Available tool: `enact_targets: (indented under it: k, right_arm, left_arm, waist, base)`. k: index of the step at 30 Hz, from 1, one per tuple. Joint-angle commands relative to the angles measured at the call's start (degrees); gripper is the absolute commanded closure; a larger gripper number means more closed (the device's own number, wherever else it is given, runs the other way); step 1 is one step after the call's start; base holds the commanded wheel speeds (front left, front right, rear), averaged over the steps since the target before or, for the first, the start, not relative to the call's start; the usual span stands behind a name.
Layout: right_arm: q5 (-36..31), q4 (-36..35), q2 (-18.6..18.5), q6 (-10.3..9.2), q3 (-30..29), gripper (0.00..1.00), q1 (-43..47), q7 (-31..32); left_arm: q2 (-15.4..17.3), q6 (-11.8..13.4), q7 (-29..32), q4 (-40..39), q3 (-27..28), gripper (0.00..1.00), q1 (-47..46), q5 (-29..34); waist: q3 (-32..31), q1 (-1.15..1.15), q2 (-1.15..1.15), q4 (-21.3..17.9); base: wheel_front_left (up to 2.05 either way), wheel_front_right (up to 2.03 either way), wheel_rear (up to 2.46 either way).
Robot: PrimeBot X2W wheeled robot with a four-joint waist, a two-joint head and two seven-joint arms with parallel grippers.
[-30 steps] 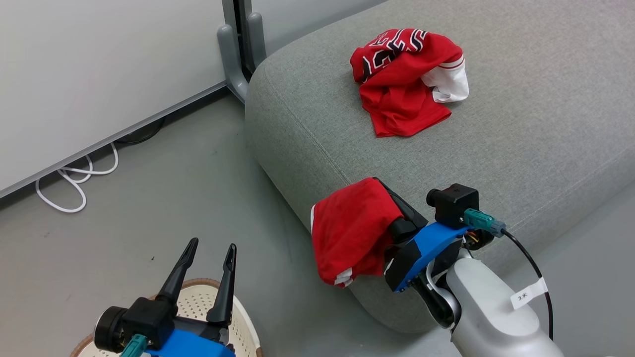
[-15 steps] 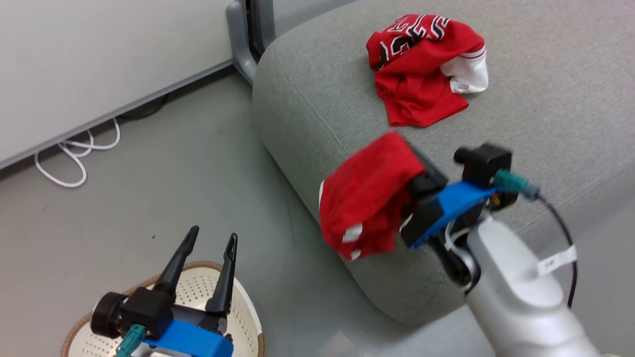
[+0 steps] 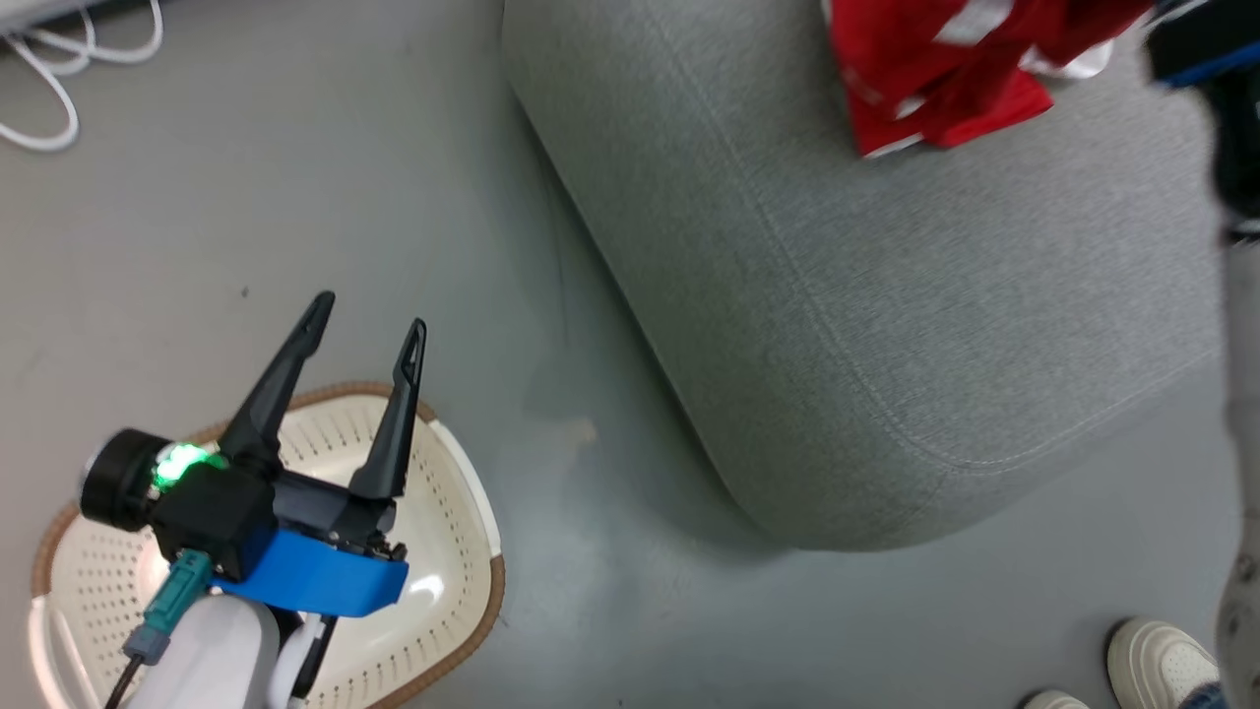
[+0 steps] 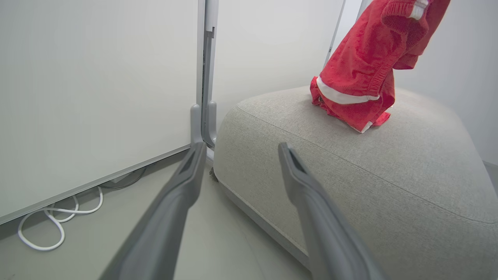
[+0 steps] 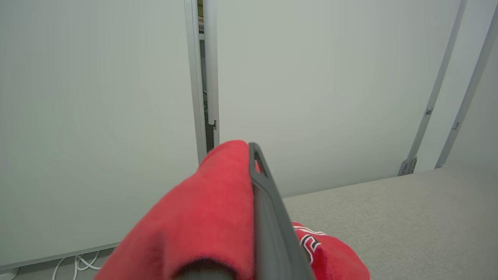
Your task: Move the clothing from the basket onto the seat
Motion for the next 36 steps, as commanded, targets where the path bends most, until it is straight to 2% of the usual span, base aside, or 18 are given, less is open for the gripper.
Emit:
enact_targets:
  k: [1, 2, 9, 14, 17, 22, 32, 33, 36]
  right_arm:
    - [-0.6, -0.3, -1.1, 0.03, -2.0, 1.00, -2.4, 0.4]
    - [-3.5, 1.2, -3.5, 0.03, -8.7, 1.00, -7.4, 0.9]
    - [-10.8, 5.5, -7.3, 0.03, -20.2, 1.00, -13.8, -2.2]
    - [-13.8, 9.2, -7.1, 0.03, -23.0, 1.00, -13.4, -5.0]
    - [-14.0, 12.3, -8.2, 0.02, -24.9, 1.00, -11.2, -6.5]
    - [-15.7, 18.1, -7.1, 0.03, -26.0, 1.00, -9.9, -7.5]
    - [-19.4, 26.3, -5.6, 0.02, -28.2, 1.00, -11.2, -9.7]
    - [-19.6, 26.7, -5.7, 0.02, -28.2, 0.89, -11.4, -10.0]
    - [-20.0, 27.7, -5.7, 0.02, -27.7, 0.39, -11.9, -10.4]
  left_arm:
    - [0.8, -0.2, 0.5, -1.0, 0.2, 0.00, -1.5, 0.4]
    - [2.7, -0.2, 2.1, -3.8, -0.1, 0.00, -3.5, 0.8]
    - [5.0, -0.2, 4.7, -9.0, -1.1, 0.00, -7.2, 1.3]
    - [5.8, -0.2, 5.9, -11.3, -1.8, 0.00, -9.5, 1.7]
    - [5.9, -0.2, 6.4, -12.0, -3.0, 0.00, -11.0, 2.0]
    - [6.4, -0.2, 6.9, -12.8, -3.8, 0.00, -12.0, 1.8]
    - [6.5, 0.2, 6.5, -12.2, -4.2, 0.00, -12.1, 1.4]
    - [6.4, 0.2, 6.4, -12.1, -4.3, 0.00, -12.0, 1.3]
    - [6.2, 0.5, 6.0, -11.5, -4.4, 0.00, -12.0, 1.1]
  waist:
    - [5.3, -0.01, 0.00, 1.0]
    - [9.5, -0.01, 0.00, 1.9]
    - [15.9, -0.01, 0.00, 4.2]
    - [19.1, -0.01, 0.00, 5.7]
    - [20.4, -0.01, 0.00, 6.9]
    - [21.8, -0.01, 0.00, 7.5]
    - [21.4, -0.01, 0.00, 8.1]
    - [21.3, -0.01, 0.00, 8.1]
    - [20.5, -0.01, 0.00, 8.2]
  base:
    - [0.00, 0.00, 0.00]
    - [0.00, 0.00, 0.00]
    - [0.00, 0.00, 0.00]
    - [0.00, 0.00, 0.00]
    - [0.00, 0.00, 0.00]
    - [0.00, 0.00, 0.00]
    - [0.00, 0.00, 0.00]
    - [0.00, 0.00, 0.00]
    - [0.00, 0.00, 0.00]
